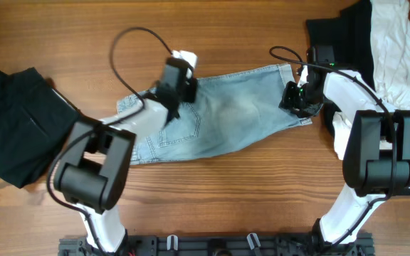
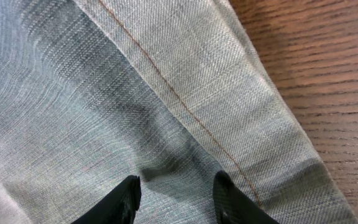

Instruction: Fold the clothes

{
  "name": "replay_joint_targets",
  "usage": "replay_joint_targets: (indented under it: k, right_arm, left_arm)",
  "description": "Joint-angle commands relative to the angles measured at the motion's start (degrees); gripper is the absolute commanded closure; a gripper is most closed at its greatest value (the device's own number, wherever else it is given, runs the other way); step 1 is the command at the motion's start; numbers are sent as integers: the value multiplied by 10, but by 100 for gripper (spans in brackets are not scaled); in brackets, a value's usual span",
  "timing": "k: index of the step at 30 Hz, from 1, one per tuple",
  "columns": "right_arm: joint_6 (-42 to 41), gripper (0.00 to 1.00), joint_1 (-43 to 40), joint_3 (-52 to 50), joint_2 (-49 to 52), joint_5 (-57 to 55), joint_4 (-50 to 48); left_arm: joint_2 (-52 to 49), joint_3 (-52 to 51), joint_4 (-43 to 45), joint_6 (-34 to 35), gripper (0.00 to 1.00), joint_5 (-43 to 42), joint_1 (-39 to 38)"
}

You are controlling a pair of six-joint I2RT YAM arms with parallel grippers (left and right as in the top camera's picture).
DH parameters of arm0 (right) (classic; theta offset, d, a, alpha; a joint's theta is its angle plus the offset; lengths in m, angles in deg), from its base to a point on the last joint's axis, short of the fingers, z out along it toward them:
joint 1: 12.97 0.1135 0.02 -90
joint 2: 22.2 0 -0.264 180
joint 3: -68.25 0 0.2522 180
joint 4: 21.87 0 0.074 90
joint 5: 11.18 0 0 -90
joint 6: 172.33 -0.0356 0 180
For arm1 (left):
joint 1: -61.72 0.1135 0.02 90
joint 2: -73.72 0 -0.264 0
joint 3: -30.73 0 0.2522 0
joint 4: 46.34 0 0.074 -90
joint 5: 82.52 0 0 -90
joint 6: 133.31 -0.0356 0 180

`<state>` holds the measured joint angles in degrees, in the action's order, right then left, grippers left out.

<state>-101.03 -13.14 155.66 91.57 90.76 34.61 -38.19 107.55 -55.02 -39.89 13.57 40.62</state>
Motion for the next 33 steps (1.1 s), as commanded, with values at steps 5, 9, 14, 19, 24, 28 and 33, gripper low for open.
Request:
replay_joint_targets:
  k: [5, 9, 14, 19, 24, 28, 33]
  right_arm:
    - [10, 56, -1, -2, -4, -20, 8]
    - [23, 51, -1, -1, -4, -21, 7]
    - [24, 44, -7, 43, -35, -49, 22]
    - [36, 41, -7, 45, -69, -48, 30]
    - [37, 41, -7, 45, -69, -47, 47]
    - [37, 41, -7, 45, -69, -45, 54]
    - [61, 42, -5, 45, -69, -33, 71]
  left_arm:
    - [33, 52, -173, 105, 87, -15, 96]
    - [126, 52, -326, 110, 79, -15, 119]
    - [186, 50, -584, 329, 42, -16, 181]
    - [181, -27, -554, 343, 12, -92, 203]
    - [180, -126, -453, 344, 9, -117, 203]
    - [162, -173, -390, 344, 32, -127, 202]
    - [152, -171, -368, 325, 95, -146, 203]
